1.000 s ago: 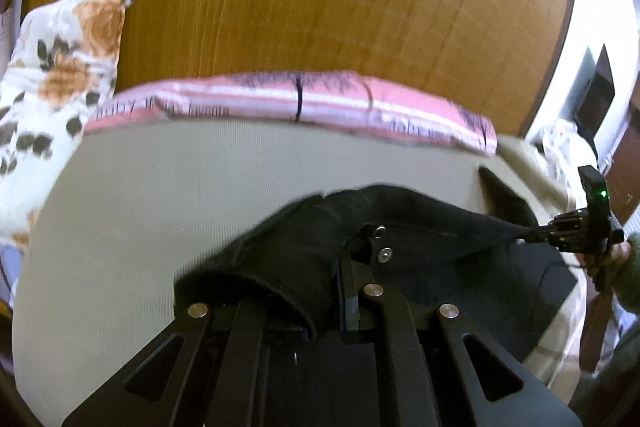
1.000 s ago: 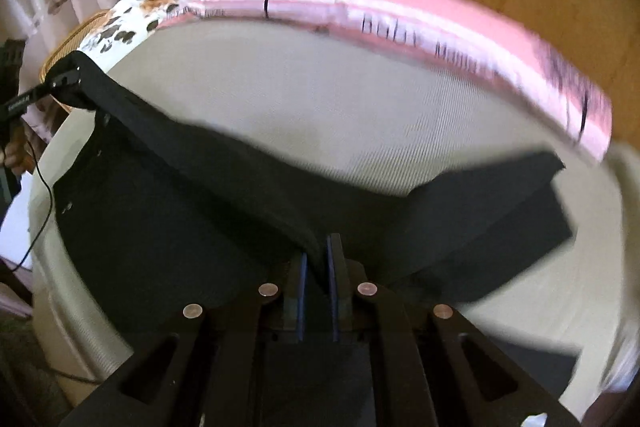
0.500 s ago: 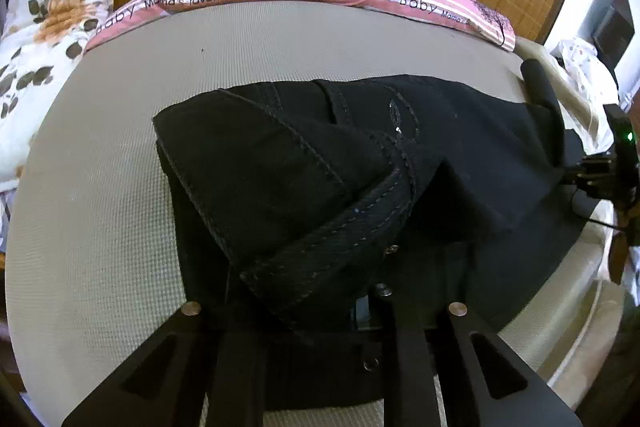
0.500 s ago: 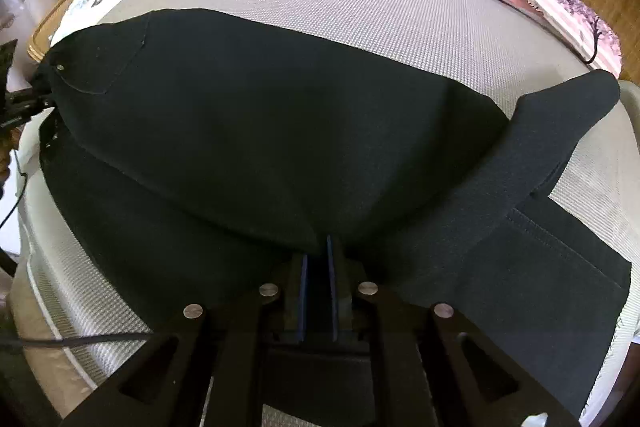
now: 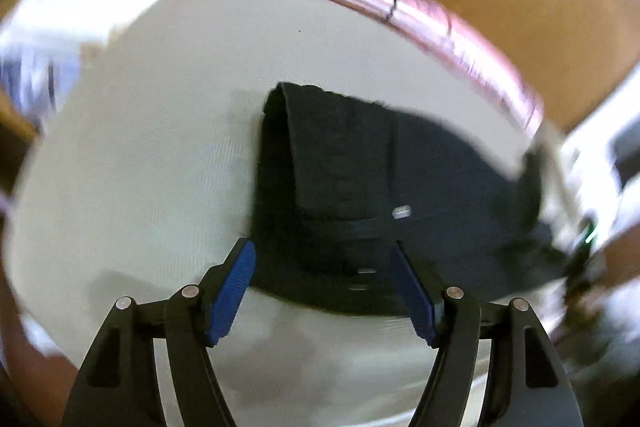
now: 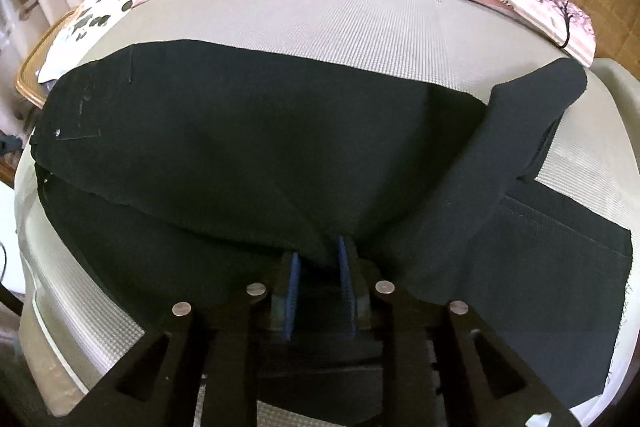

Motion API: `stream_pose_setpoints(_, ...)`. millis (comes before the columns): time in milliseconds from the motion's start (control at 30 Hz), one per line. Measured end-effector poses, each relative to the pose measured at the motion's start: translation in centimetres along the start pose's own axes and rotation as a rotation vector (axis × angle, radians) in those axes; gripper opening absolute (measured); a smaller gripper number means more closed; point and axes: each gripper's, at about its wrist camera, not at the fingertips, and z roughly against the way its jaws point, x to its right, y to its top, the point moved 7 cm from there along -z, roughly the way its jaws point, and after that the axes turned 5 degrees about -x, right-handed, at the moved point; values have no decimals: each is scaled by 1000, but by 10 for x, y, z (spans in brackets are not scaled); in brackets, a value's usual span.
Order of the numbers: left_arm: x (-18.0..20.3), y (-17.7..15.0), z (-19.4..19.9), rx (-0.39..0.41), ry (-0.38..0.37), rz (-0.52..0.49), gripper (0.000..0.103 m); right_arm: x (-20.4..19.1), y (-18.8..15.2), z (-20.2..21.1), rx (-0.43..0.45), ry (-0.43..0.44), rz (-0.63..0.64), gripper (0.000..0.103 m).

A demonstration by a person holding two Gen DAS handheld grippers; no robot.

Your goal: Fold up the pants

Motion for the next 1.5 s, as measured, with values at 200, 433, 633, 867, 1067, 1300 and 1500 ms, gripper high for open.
stream_pose_setpoints(200,6,-21,-26,-80,-135,245,70,0,-8,22,58,11,-14,46)
stream_pose_setpoints(433,12,-28,-63,-118,-137,372,69,20,-26,33,75,62,-120,46)
stream_pose_setpoints(633,2,-21,-66,-48,-133,429,52,53,-28,24,78,180,-322,46)
stream_pose_setpoints(867,2,-14,-76,-12,-95,445,32,79,-13,14,118,340,-532,48)
stream_pose_setpoints(1067,2,-12,-75,3,-76,443,26,88,7,7,152,431,-594,47)
stream_pose_setpoints(1300,7,-3,-73,19,-59,428,26,111,37,0,189,472,-683,28)
stream_pose_setpoints(1500,11,0,-77,14,-25,406,24,116,40,1,186,419,-703,13)
